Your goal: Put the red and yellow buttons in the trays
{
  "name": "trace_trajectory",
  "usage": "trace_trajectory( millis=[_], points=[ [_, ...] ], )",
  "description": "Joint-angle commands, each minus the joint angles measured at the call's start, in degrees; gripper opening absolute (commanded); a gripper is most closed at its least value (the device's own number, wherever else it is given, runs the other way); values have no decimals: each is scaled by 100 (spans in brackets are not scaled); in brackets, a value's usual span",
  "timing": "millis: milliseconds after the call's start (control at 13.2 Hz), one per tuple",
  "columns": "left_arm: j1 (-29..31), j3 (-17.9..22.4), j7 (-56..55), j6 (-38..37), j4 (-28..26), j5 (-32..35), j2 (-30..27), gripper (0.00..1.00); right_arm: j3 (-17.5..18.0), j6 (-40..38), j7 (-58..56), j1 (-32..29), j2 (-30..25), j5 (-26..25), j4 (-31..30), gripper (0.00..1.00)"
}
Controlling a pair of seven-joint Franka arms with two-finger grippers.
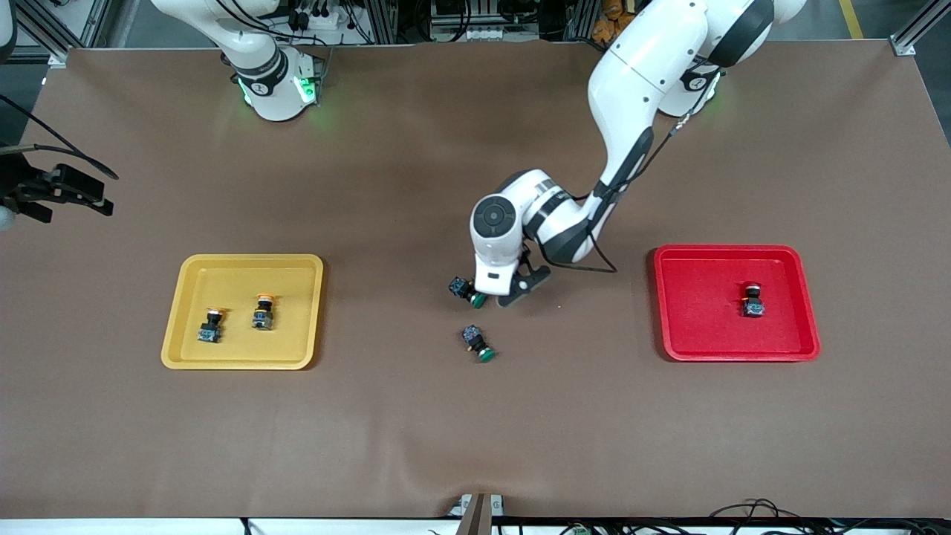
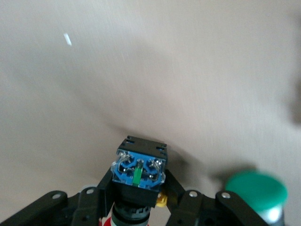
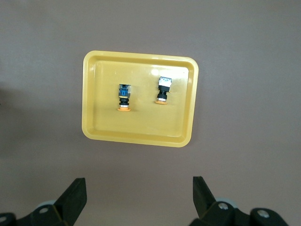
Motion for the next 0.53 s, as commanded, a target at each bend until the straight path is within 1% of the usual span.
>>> trace_trajectory(
  millis=[0, 228, 303, 455],
  points=[
    [267, 29, 457, -616, -17, 196, -499, 0, 127, -35, 70, -64, -147, -124, 78, 100],
    [679, 21, 1502, -1477, -105, 187, -930, 0, 153, -123, 80, -21, -129, -71, 324, 100],
    [898, 12, 1810, -1654, -105, 153, -1053, 0, 223, -141, 80, 58, -129, -123, 430, 100],
    [1294, -32, 2486, -1892, -218, 126, -1334, 0, 224, -211, 71, 50, -121, -133, 457, 100]
  ],
)
